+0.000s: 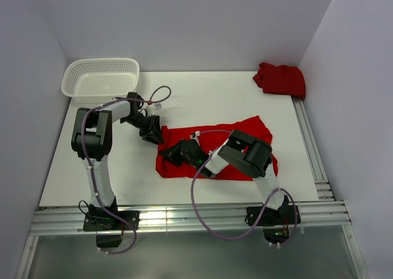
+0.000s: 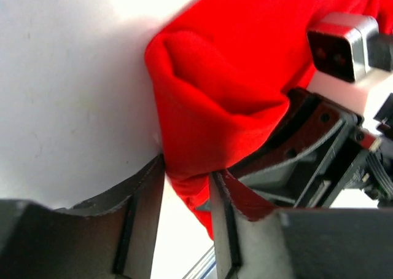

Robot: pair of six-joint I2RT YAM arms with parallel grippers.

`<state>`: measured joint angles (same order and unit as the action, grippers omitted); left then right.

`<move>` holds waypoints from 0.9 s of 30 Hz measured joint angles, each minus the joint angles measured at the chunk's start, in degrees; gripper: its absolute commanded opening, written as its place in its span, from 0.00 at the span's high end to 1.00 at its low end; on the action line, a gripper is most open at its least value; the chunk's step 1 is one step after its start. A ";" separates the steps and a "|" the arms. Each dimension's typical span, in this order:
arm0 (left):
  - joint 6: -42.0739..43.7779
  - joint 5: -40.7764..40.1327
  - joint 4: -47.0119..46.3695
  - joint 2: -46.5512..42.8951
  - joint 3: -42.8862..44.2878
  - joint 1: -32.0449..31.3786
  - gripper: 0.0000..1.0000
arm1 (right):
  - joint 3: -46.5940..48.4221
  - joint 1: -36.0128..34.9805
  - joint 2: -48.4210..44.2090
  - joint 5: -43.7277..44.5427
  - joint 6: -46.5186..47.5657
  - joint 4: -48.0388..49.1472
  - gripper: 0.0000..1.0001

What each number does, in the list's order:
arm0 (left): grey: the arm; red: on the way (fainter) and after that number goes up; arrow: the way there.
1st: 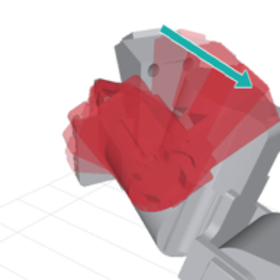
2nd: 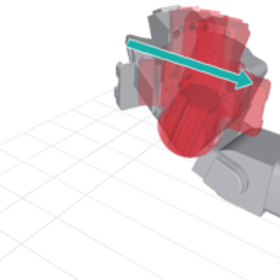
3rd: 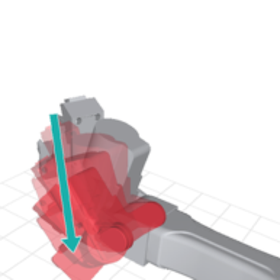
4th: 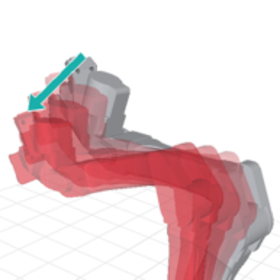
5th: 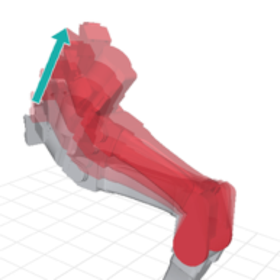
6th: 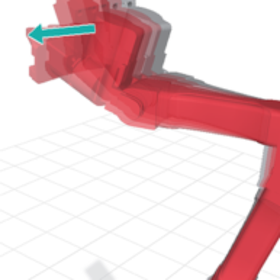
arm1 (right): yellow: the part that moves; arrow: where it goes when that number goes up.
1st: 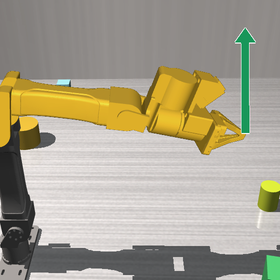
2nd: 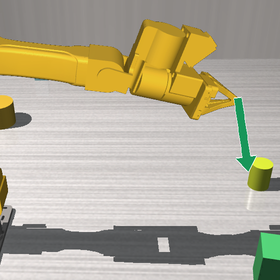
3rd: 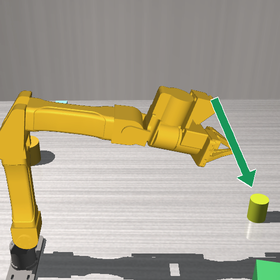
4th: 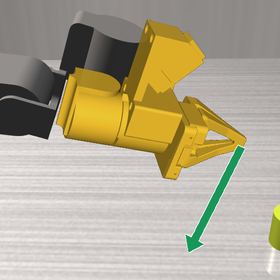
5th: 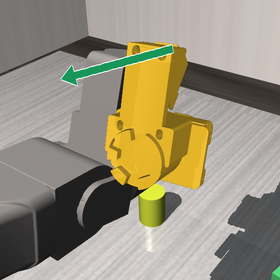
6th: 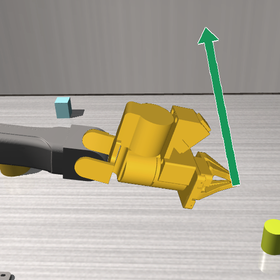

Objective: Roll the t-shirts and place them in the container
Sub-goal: Roll the tshirt

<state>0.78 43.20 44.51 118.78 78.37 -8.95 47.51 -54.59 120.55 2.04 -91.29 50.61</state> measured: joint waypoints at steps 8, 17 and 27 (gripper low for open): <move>-3.69 -6.97 -0.33 0.22 2.16 -3.13 0.90 | 2.19 0.22 -0.26 0.13 2.25 -4.28 0.89; -4.70 -12.28 0.94 0.22 4.28 -5.03 1.00 | 9.97 -0.74 -5.99 5.42 10.32 -25.81 0.53; -4.70 -15.67 2.27 0.22 5.57 -6.60 1.00 | 20.46 -4.94 -7.28 13.51 16.74 -48.76 0.50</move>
<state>-3.92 27.53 46.78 119.00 83.94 -15.55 67.96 -59.53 113.27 15.55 -74.54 1.85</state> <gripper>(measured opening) 0.105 0.498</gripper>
